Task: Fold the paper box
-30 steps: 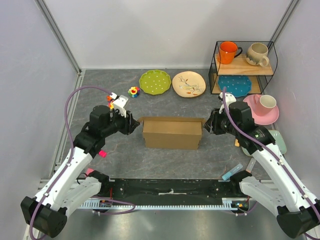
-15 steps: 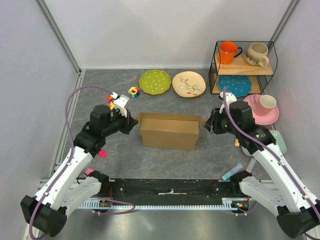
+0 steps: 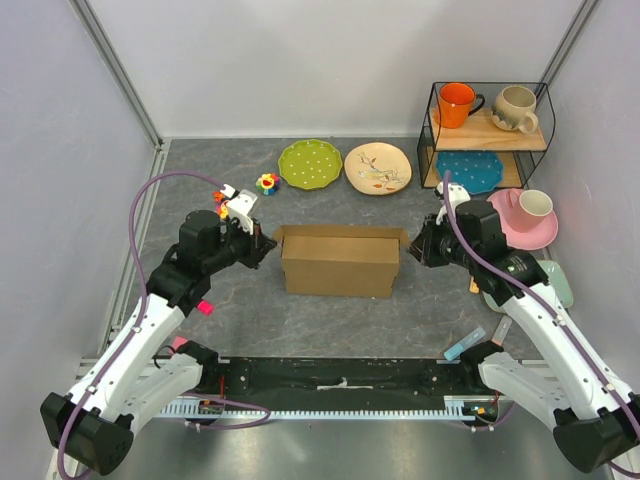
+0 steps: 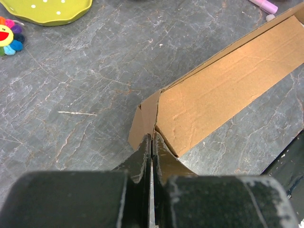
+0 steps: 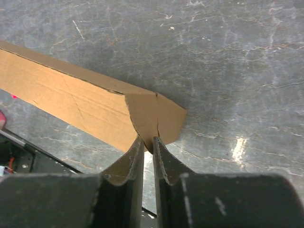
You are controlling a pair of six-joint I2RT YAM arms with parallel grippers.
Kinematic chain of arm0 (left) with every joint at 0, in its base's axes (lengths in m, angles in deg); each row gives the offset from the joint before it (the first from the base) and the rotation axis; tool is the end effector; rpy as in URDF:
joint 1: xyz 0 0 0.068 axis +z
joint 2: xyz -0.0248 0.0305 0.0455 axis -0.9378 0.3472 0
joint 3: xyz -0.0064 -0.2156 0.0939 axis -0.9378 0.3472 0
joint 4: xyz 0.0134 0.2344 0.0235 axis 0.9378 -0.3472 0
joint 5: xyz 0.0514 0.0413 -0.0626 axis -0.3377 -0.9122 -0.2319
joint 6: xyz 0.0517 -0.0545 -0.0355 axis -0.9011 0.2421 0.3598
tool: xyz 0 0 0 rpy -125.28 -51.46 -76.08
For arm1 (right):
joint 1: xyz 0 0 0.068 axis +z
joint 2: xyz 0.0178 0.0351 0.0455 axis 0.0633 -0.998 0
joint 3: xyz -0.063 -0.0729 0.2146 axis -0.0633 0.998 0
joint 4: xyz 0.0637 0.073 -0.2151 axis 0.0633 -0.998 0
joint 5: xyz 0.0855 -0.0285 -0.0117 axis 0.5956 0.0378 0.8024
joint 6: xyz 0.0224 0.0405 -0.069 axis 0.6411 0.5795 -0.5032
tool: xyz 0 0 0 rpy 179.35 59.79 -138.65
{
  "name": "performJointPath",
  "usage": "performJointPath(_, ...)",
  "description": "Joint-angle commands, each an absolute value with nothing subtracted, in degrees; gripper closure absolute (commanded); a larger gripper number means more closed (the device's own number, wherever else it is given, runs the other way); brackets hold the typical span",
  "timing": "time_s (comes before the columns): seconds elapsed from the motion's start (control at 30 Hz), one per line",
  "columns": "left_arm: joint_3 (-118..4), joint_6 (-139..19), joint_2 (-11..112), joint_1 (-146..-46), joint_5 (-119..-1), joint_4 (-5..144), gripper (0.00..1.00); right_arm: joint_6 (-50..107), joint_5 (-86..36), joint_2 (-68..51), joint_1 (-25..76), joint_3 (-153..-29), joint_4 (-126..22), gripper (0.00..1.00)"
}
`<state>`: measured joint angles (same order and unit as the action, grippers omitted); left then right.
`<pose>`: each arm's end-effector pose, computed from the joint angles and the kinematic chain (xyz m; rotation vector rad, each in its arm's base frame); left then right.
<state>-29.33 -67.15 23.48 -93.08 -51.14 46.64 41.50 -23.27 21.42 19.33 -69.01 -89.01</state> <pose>0.1949 -0.1077 0.2688 0.5295 1.9523 -0.6061 0.1909 0.0936 0.2744 -0.1500 2.2355 0.5940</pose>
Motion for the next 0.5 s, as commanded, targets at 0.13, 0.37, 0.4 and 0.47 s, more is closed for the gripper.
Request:
performJointPath(0.13,-29.8,-65.1,23.9,-93.4,-48.8,50.6,0.98,48.4,-18.6,19.5,19.8,-70.5,-85.2,0.91)
performJointPath(0.37,-29.4,-65.4,24.4,-93.4,-48.9,51.1,0.98,51.7,-17.2,18.5,19.8,-70.4,-84.3,0.98)
performJointPath(0.4,-29.2,-65.4,24.5,-93.4,-49.0,51.2,0.98,52.2,-17.7,18.5,19.8,-70.3,-84.3,0.99)
performJointPath(0.47,-29.1,-65.5,24.6,-93.4,-48.9,51.4,0.98,52.8,-17.4,18.1,19.8,-70.3,-84.3,1.00)
